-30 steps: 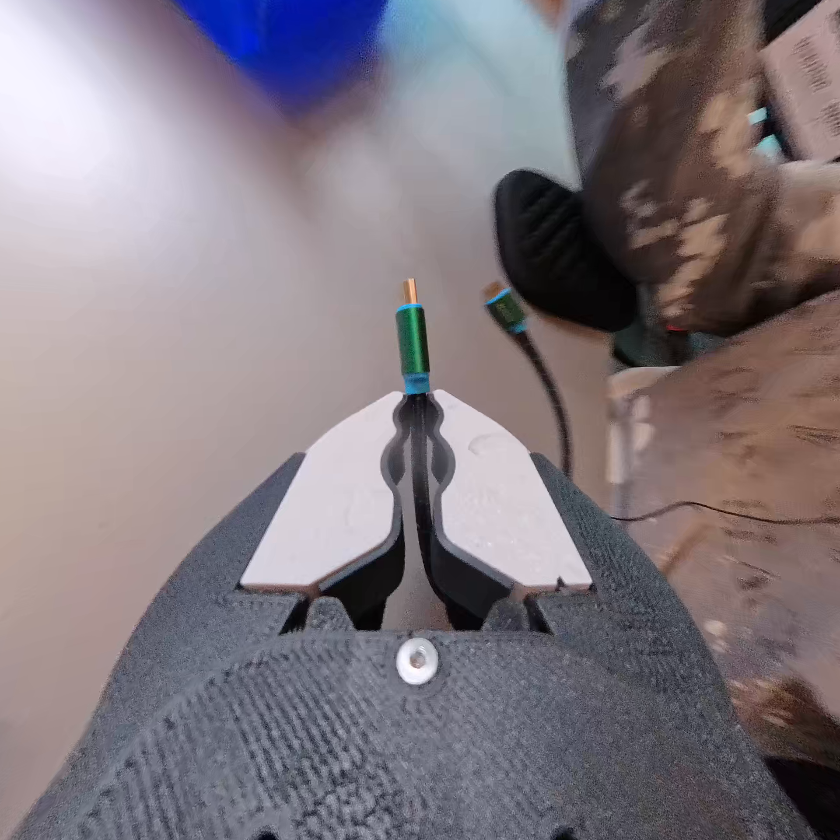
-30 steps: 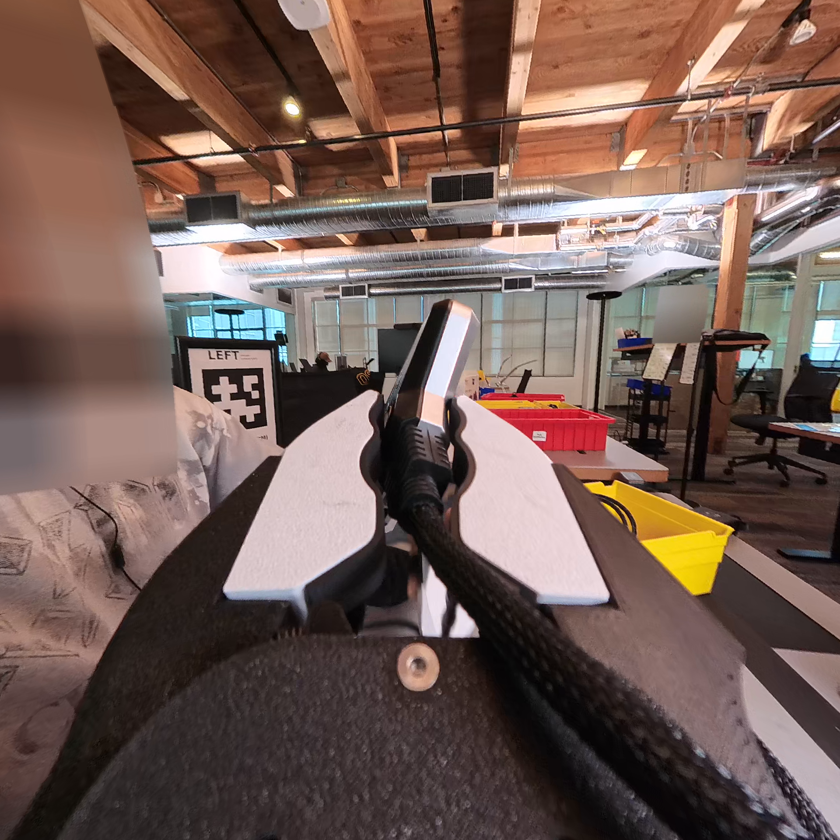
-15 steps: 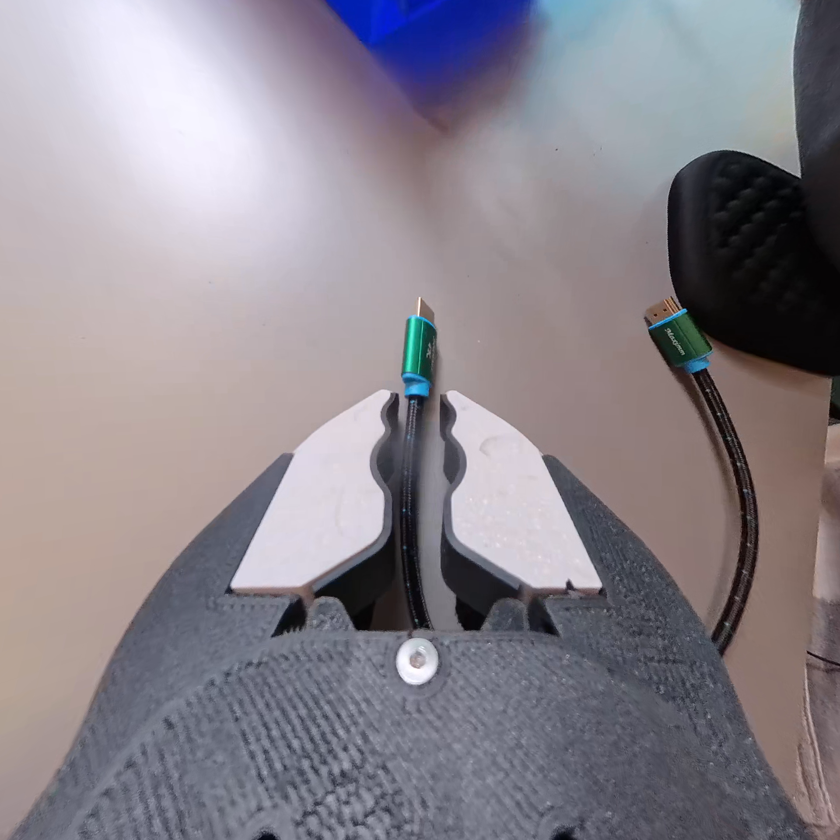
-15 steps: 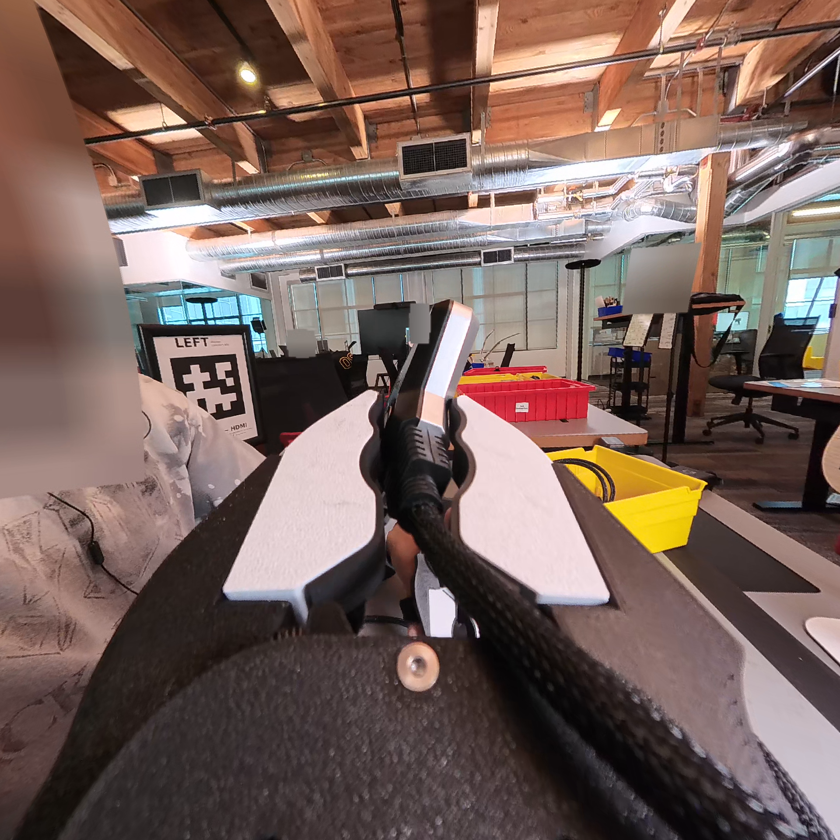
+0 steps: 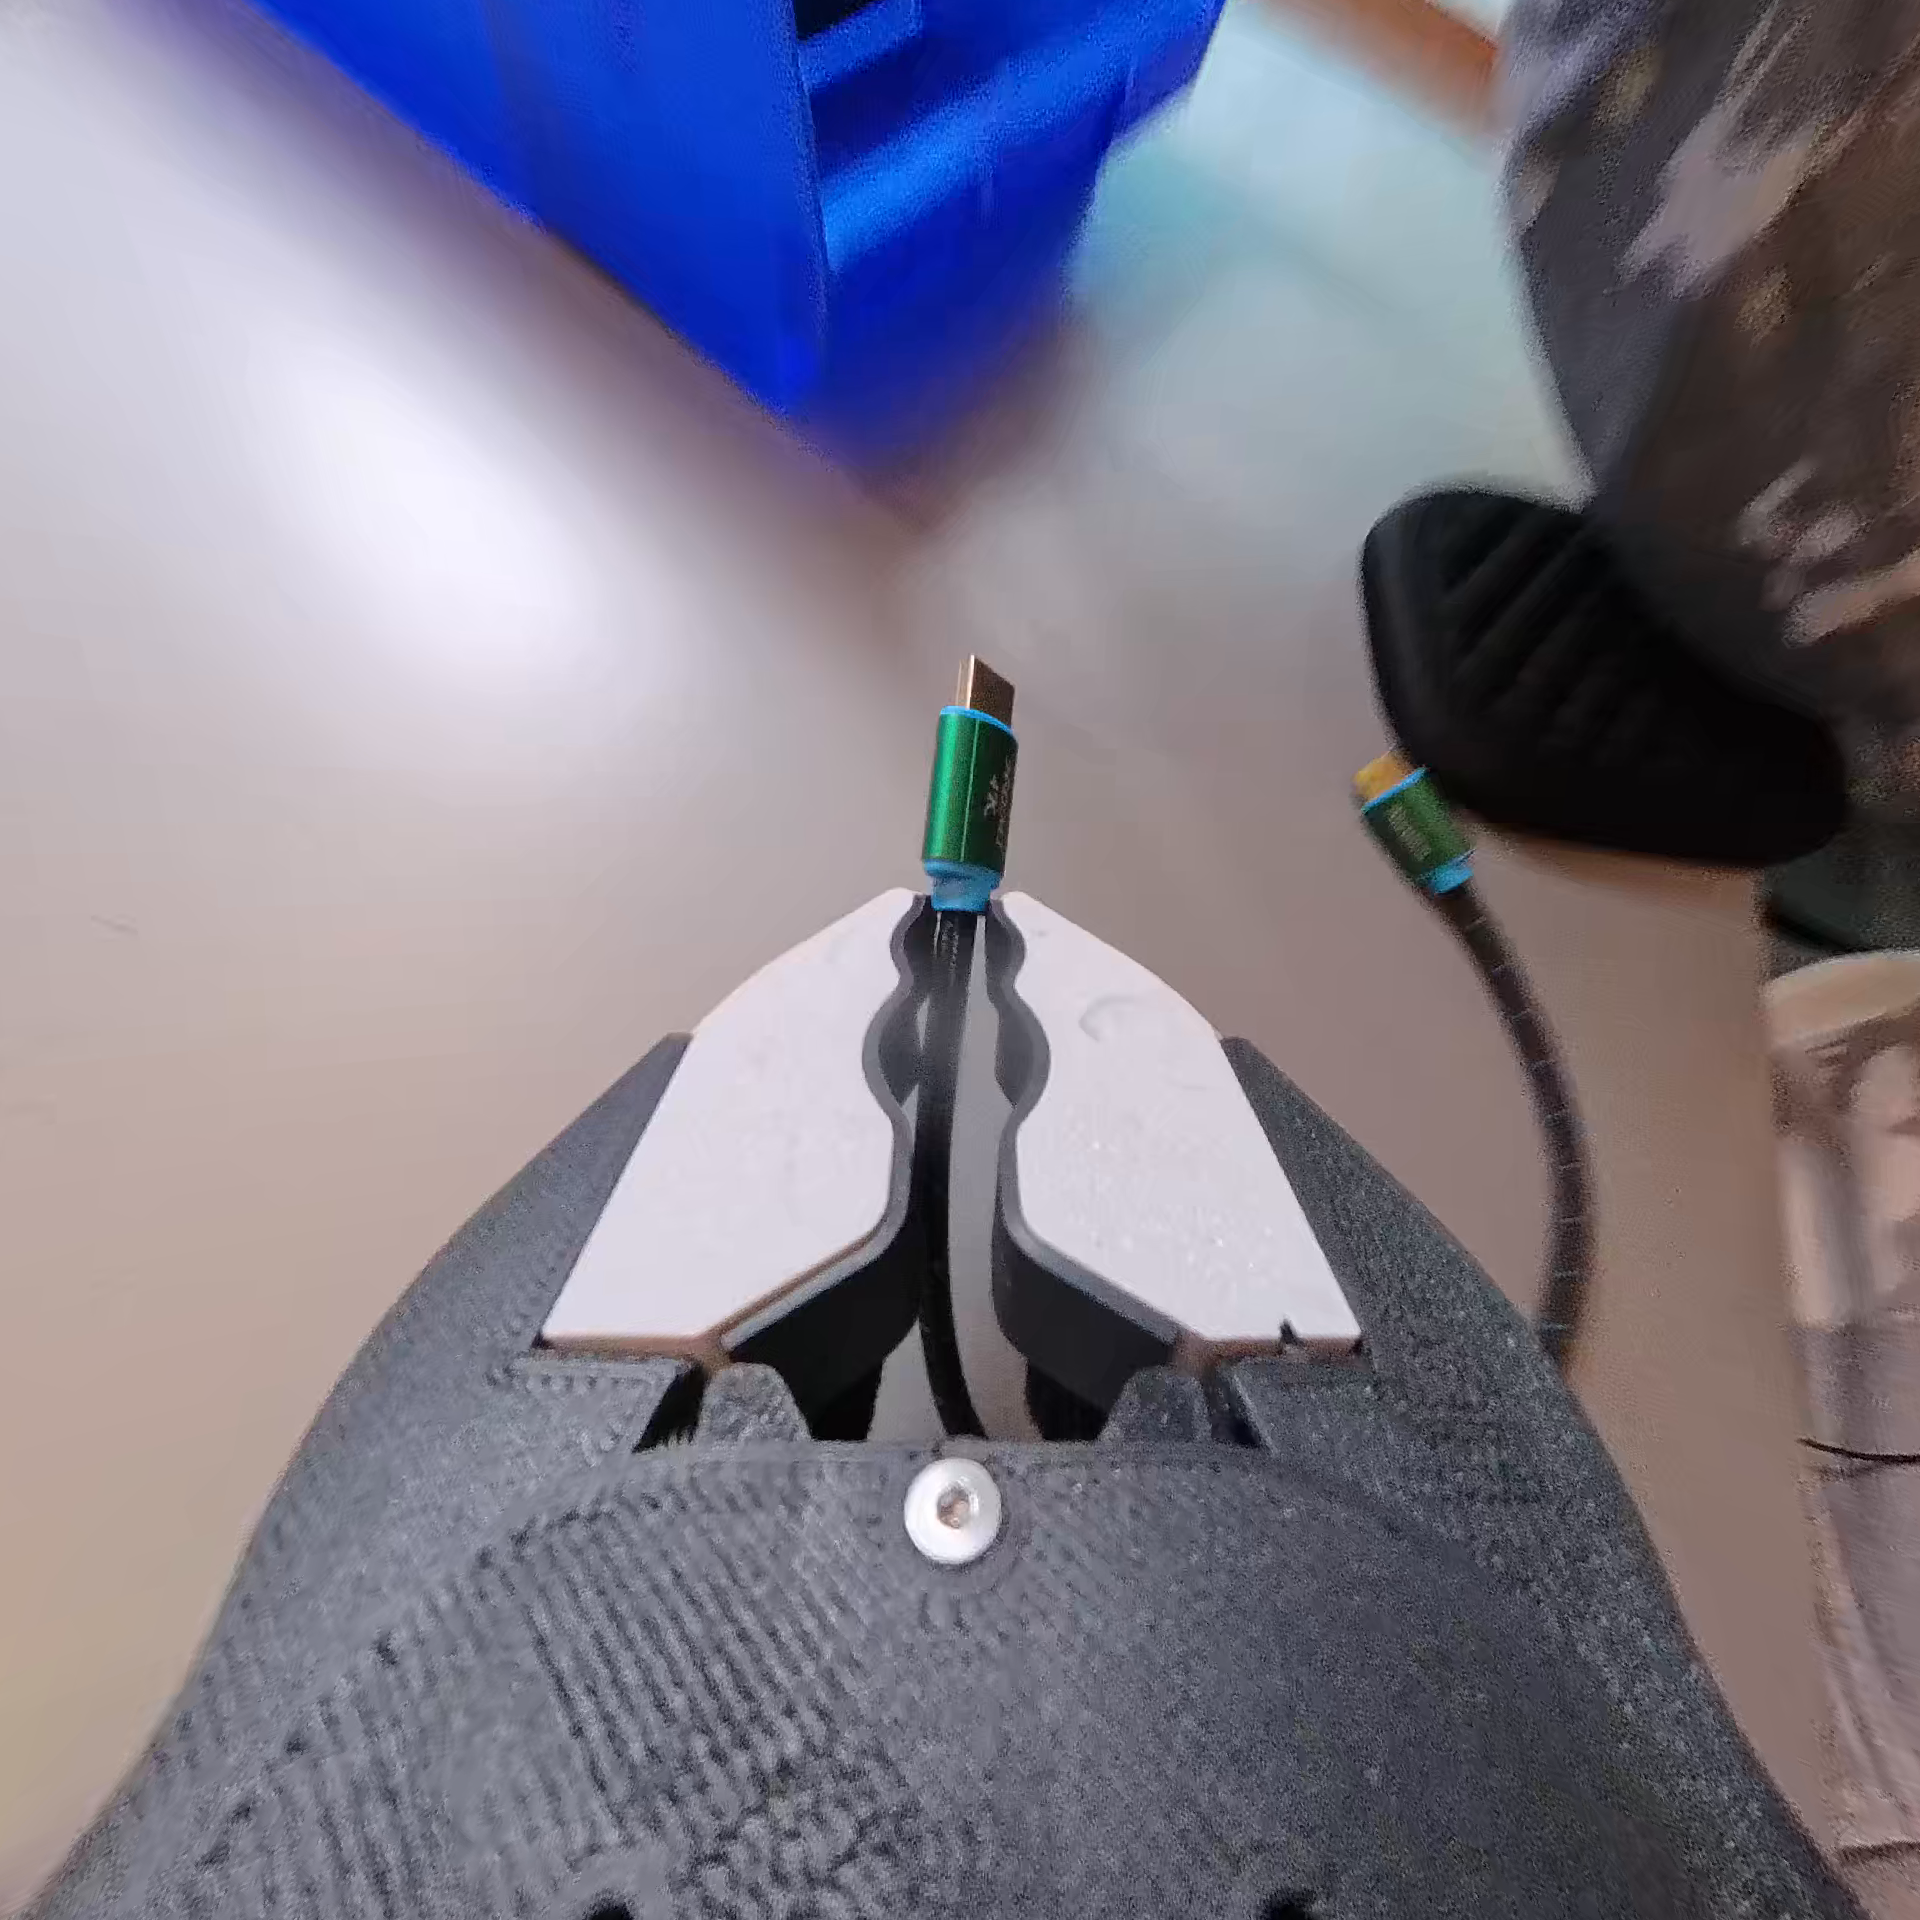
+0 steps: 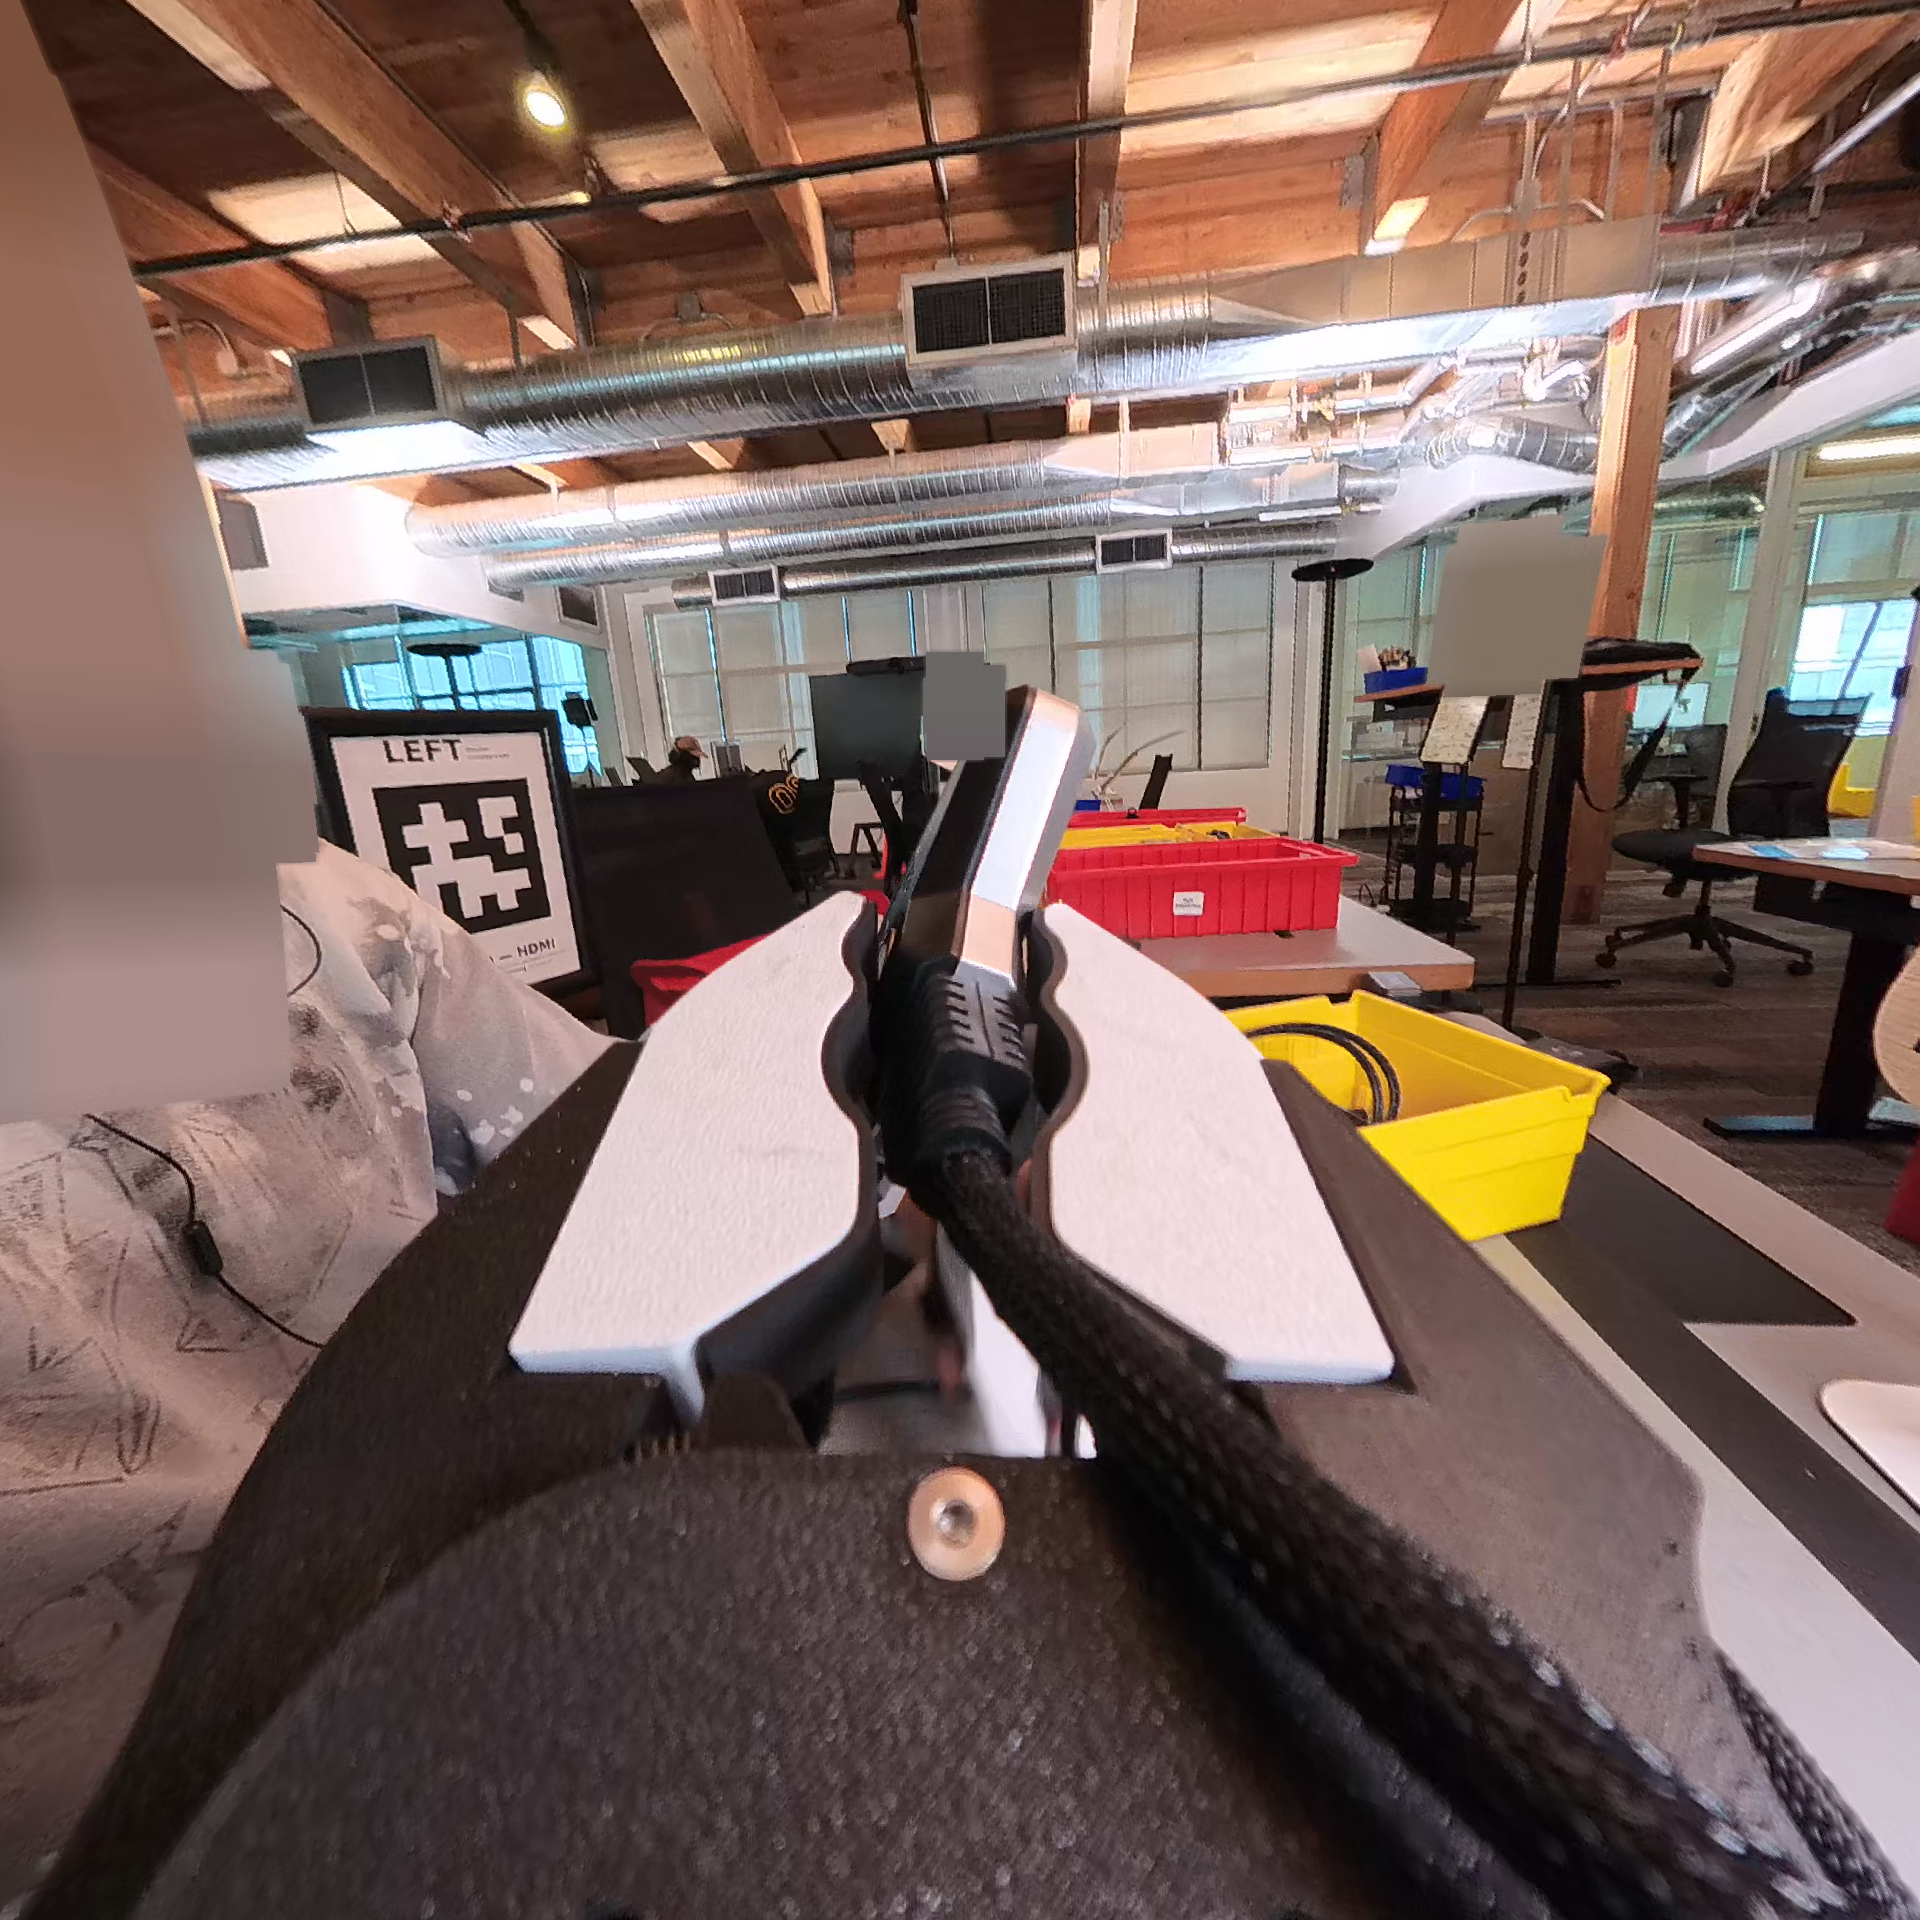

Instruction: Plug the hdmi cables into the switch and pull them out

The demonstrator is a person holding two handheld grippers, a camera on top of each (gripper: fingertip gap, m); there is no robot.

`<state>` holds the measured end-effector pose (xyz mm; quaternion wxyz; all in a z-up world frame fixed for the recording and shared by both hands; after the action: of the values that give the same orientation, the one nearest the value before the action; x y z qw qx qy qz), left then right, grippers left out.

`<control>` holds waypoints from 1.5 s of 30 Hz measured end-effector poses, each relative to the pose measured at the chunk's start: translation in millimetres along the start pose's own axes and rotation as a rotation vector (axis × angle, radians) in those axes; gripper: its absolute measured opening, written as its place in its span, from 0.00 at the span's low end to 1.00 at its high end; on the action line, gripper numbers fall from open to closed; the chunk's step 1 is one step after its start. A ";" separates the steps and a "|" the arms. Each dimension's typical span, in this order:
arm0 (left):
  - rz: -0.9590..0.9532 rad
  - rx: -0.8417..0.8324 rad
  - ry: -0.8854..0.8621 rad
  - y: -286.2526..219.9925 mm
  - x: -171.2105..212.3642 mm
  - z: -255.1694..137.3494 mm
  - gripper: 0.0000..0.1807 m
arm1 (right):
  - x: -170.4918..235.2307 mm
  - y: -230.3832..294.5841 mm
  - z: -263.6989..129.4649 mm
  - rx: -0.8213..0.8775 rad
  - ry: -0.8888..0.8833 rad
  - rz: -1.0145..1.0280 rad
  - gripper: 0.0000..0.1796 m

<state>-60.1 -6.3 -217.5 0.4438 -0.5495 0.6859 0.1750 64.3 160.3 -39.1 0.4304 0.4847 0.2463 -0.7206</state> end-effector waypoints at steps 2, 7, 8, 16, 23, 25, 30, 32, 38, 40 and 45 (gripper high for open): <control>0.001 0.045 -0.097 -0.7 -27.0 -24.0 0.06 | 3.0 -2.6 0.2 0.018 0.037 0.009 0.15; 0.185 0.030 -0.175 -21.9 -92.5 -70.9 0.06 | 14.4 -14.4 5.9 0.095 0.088 0.035 0.14; 0.216 0.029 -0.178 -27.1 -101.3 -76.2 0.06 | 16.6 -16.8 7.5 0.108 0.093 0.039 0.14; 0.240 0.100 -0.108 -38.6 -103.9 -78.3 0.06 | 41.4 -25.7 22.2 0.115 0.173 0.069 0.15; 0.187 0.153 -0.037 -22.5 -87.9 -73.1 0.06 | 61.2 -31.8 30.0 0.126 0.264 0.080 0.14; 0.184 0.152 -0.011 -20.3 -84.6 -71.0 0.06 | 64.1 -32.6 29.6 0.130 0.287 0.077 0.14; 0.173 0.145 0.051 -15.2 -76.8 -64.7 0.06 | 67.8 -31.5 29.3 0.123 0.324 0.067 0.14; 0.168 0.160 0.063 -14.9 -74.4 -61.3 0.06 | 69.2 -30.7 30.0 0.114 0.331 0.064 0.15; 0.154 0.144 0.111 -11.4 -68.0 -52.6 0.06 | 74.7 -33.0 28.8 0.136 0.380 0.052 0.15; 0.152 0.138 0.112 -10.6 -67.7 -51.9 0.06 | 76.4 -33.3 27.9 0.143 0.407 0.049 0.15; 0.153 0.134 0.130 -9.0 -64.8 -50.0 0.06 | 82.4 -35.3 26.9 0.164 0.460 0.038 0.14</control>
<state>-72.6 -6.9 -136.1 0.4193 -0.4749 0.7633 0.1263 7.7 126.1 -105.3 0.3353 0.6740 0.2694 -0.6006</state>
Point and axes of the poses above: each gripper's, where its closed fingertips meet, z out along the fingers, x out of its underside, y = z × x across the jaws, the point moved 7 cm from there along -z, back along the fingers, and after that the axes turned 5 degrees about -y, right-handed, at the moved point
